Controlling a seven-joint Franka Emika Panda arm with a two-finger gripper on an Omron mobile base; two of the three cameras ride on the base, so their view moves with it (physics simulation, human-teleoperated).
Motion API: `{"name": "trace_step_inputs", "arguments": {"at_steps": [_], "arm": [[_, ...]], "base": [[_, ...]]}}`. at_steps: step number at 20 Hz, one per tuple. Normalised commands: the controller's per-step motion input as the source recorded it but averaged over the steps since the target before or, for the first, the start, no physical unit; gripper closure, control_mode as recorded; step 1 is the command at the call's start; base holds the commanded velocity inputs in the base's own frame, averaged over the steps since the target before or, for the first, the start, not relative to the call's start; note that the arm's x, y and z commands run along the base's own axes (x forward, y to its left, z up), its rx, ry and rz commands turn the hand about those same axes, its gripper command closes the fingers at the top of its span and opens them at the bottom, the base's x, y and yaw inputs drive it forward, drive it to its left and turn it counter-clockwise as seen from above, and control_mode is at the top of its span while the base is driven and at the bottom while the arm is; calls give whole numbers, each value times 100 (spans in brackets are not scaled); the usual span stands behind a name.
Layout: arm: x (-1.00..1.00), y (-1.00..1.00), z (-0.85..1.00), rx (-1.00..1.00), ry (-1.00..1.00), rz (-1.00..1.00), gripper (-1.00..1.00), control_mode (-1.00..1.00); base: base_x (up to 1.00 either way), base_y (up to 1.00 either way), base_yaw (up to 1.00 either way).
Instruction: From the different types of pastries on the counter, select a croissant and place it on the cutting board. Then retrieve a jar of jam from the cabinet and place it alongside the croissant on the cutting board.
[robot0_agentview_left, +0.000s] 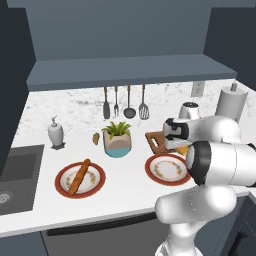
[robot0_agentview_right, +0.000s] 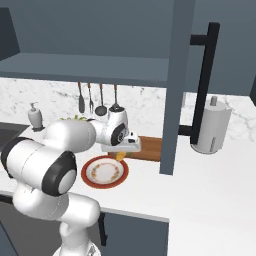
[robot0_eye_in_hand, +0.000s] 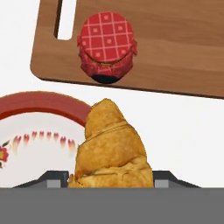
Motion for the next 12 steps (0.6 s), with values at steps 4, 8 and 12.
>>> {"name": "trace_step_inputs", "arguments": {"at_steps": [4, 8, 12], "arm": [[21, -60, 51, 3, 13, 0, 100, -100], [29, -38, 15, 2, 5, 0, 100, -100], [3, -9, -1, 0, -3, 0, 100, -100]], "base": [[0, 0, 0], [0, 0, 0], [0, 0, 0]]}}
